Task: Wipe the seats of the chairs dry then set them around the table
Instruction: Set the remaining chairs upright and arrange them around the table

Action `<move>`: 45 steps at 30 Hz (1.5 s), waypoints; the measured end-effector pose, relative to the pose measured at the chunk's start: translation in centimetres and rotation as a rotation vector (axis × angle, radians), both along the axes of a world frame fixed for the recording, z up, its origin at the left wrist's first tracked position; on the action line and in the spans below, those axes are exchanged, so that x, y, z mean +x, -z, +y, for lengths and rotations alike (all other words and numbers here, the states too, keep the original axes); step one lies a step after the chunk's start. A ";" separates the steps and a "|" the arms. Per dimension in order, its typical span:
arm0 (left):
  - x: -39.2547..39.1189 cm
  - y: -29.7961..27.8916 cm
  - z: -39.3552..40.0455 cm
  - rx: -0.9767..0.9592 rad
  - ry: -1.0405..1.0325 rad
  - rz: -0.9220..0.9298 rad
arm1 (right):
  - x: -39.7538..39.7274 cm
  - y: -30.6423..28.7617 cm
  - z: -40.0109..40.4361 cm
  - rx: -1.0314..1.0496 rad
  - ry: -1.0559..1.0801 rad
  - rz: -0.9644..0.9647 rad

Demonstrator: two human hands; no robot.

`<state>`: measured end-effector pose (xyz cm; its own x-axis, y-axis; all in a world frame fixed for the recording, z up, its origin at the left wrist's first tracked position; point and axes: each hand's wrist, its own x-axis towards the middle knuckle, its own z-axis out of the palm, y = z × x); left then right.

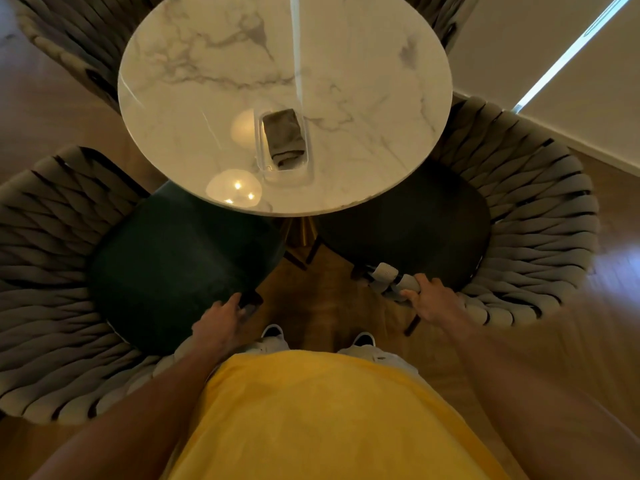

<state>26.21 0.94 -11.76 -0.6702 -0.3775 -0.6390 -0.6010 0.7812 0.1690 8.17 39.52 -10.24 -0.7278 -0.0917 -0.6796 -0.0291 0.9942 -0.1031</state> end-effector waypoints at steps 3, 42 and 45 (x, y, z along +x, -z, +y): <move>0.0 -0.2 0.2 -0.006 -0.005 -0.001 | 0.3 -0.2 -0.1 0.011 -0.006 0.029; -1.0 -0.4 1.3 0.011 -0.007 0.075 | 1.4 -0.5 0.4 0.112 0.042 0.043; -0.8 -0.6 1.5 0.013 -0.008 0.092 | 1.7 -0.4 0.2 0.110 0.057 0.049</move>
<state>25.37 2.42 -11.15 -0.7229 -0.3754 -0.5801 -0.5891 0.7736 0.2335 9.84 39.70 -9.82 -0.7622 0.0234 -0.6470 0.0251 0.9997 0.0066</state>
